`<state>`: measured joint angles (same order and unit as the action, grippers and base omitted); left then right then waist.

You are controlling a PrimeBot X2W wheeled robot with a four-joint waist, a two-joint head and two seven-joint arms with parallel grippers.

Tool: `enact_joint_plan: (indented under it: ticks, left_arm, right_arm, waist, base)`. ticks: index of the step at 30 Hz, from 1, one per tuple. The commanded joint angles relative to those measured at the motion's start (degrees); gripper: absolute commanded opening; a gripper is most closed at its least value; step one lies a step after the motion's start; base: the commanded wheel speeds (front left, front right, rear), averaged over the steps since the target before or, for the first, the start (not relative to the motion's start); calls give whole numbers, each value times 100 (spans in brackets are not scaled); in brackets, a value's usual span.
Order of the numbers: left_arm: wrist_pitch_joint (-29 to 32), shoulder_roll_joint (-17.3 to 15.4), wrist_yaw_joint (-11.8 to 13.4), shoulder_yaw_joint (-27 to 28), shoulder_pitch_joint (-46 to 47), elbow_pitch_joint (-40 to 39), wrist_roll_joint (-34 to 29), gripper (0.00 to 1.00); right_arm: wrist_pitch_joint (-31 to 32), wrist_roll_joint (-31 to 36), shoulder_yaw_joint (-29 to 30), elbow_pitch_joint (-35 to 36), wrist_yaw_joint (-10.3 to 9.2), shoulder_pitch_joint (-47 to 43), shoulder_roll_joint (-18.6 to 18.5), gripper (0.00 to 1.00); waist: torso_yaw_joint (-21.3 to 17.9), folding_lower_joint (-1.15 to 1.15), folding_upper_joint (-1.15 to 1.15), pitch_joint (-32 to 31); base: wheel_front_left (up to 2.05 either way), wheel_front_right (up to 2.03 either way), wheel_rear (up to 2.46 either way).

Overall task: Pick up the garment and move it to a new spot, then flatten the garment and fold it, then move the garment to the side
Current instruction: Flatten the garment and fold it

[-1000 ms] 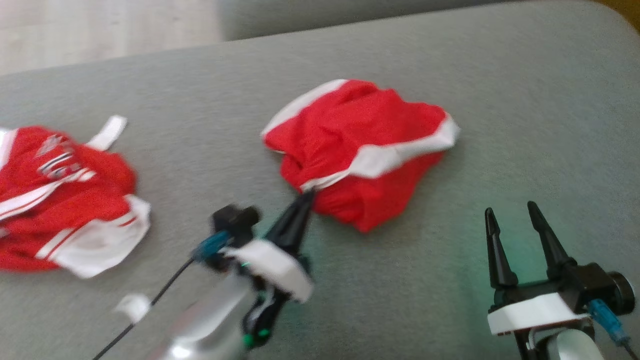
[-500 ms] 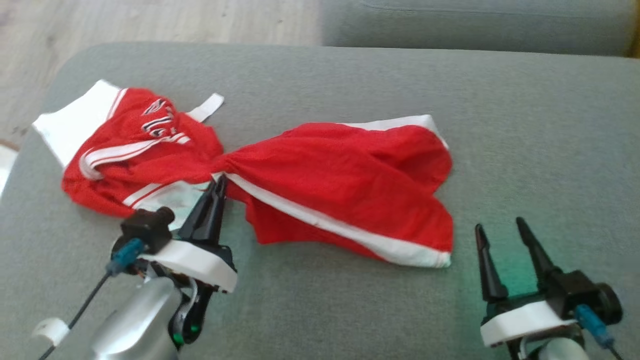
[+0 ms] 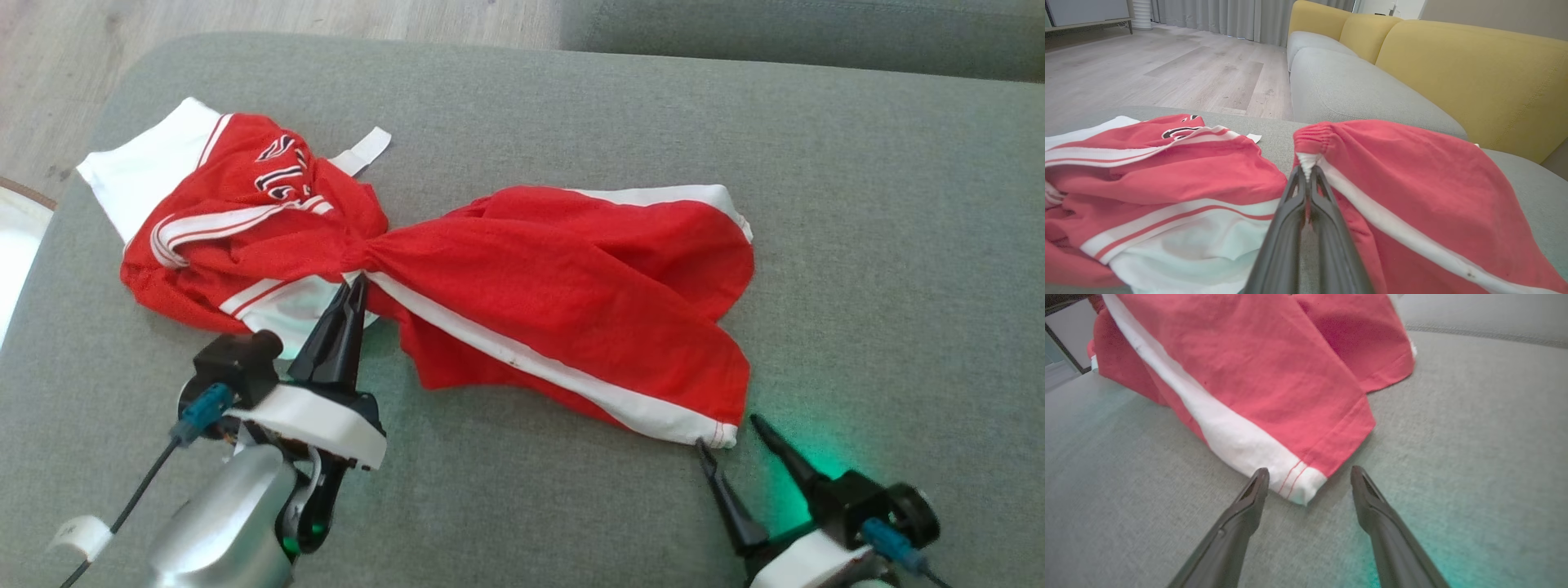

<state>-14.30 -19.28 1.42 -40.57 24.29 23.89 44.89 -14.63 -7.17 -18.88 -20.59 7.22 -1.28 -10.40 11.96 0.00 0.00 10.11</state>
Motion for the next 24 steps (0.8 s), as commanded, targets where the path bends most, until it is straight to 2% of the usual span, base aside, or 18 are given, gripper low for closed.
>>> enact_joint_plan:
  ticks: [1, 6, 7, 8, 9, 16, 22, 24]
  left_arm:
    - [-70, -119, -24, 282, 274, -110, -59, 0]
    - [-70, -74, -68, 346, 277, -66, -131, 0]
    - [-70, -65, -77, 361, 276, -59, -144, 0]
    - [-70, -59, -86, 376, 275, -52, -156, 0]
    - [-70, -55, -93, 394, 273, -45, -169, 0]
    - [-70, -74, -161, 522, 252, -41, -264, 0]
    - [-69, -300, -274, 601, 364, -278, -440, 0]
    - [-68, -348, -294, 598, 424, -345, -479, 0]
  right_arm:
    - [-37, -105, -223, 51, 26, 136, -105, 100]
    - [-37, -372, -565, -167, 26, 286, -261, 100]
    - [-37, -388, -589, -172, 26, 312, -274, 89]
    - [-37, -391, -606, -155, 26, 338, -285, 39]
    - [-37, -379, -603, -128, 26, 357, -291, 0]
    - [-37, -289, -531, 203, 26, 398, -374, 0]
    - [-37, 9, -17, 1392, 26, 467, -555, 0]
    - [-37, 76, 117, 1595, 26, 512, -572, 0]
  waist:
    - [5, 0, 0, 5]
    - [17, 0, 0, 26]
    - [17, 0, 0, 29]
    - [16, 0, 0, 33]
    - [12, 0, 0, 34]
    - [-99, 0, 0, -43]
    - [-437, 0, 0, -282]
    - [-509, 0, 0, -338]
  base:
    - [0, 0, 0]
    - [0, 0, 0]
    - [0, 0, 0]
    - [0, 0, 0]
    - [0, 0, 0]
    - [0, 0, 0]
    - [0, 0, 0]
    - [0, 0, 0]
